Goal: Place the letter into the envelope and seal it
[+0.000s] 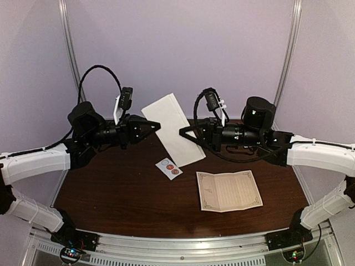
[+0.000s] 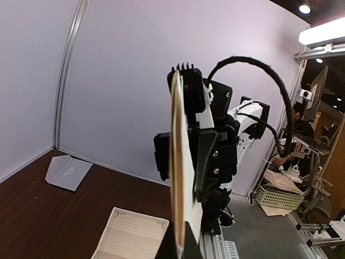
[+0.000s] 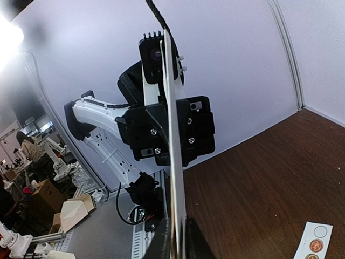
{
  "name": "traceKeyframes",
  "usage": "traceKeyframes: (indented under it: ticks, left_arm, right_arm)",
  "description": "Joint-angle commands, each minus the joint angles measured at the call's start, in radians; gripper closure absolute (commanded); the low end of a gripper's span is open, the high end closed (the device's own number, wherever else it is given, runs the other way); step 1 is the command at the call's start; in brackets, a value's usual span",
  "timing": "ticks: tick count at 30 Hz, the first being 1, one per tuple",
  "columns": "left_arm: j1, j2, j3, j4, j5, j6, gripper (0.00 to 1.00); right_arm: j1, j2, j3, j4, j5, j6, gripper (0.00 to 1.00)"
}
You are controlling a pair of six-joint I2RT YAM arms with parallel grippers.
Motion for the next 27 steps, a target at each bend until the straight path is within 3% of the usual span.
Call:
traceKeyframes:
  ticks: [1, 3, 5, 7, 10, 14, 23, 27]
  left_arm:
    - [-0.004, -0.013, -0.012, 0.109, -0.028, -0.022, 1.0]
    - [-0.004, -0.018, -0.031, 0.199, -0.045, -0.069, 1.0]
    - [-0.004, -0.017, -0.048, 0.288, -0.054, -0.111, 1.0]
    - [-0.003, -0.016, -0.054, 0.337, -0.067, -0.132, 1.0]
    - [-0.004, -0.014, -0.057, 0.375, -0.087, -0.152, 1.0]
    - [-0.004, -0.012, -0.061, 0.412, -0.102, -0.175, 1.0]
    - [-0.004, -0.014, -0.079, 0.459, -0.145, -0.206, 1.0]
    - [-0.003, -0.012, -0.083, 0.469, -0.156, -0.212, 1.0]
  right_arm:
    - [-0.004, -0.001, 0.009, 0.02, 0.006, -0.004, 0.71]
    - [-0.004, -0.002, -0.01, 0.04, 0.017, 0.003, 0.43]
    - [-0.004, -0.001, -0.036, 0.071, 0.032, 0.022, 0.26]
    - [-0.005, 0.003, -0.064, 0.114, 0.043, 0.046, 0.16]
    - [-0.004, 0.015, -0.11, 0.22, 0.027, 0.098, 0.11]
    - [-0.003, 0.031, -0.156, 0.344, 0.015, 0.161, 0.12]
    - [0.013, 0.069, -0.184, 0.513, 0.0, 0.229, 0.37]
    - [0.025, 0.092, -0.169, 0.525, -0.008, 0.232, 0.41]
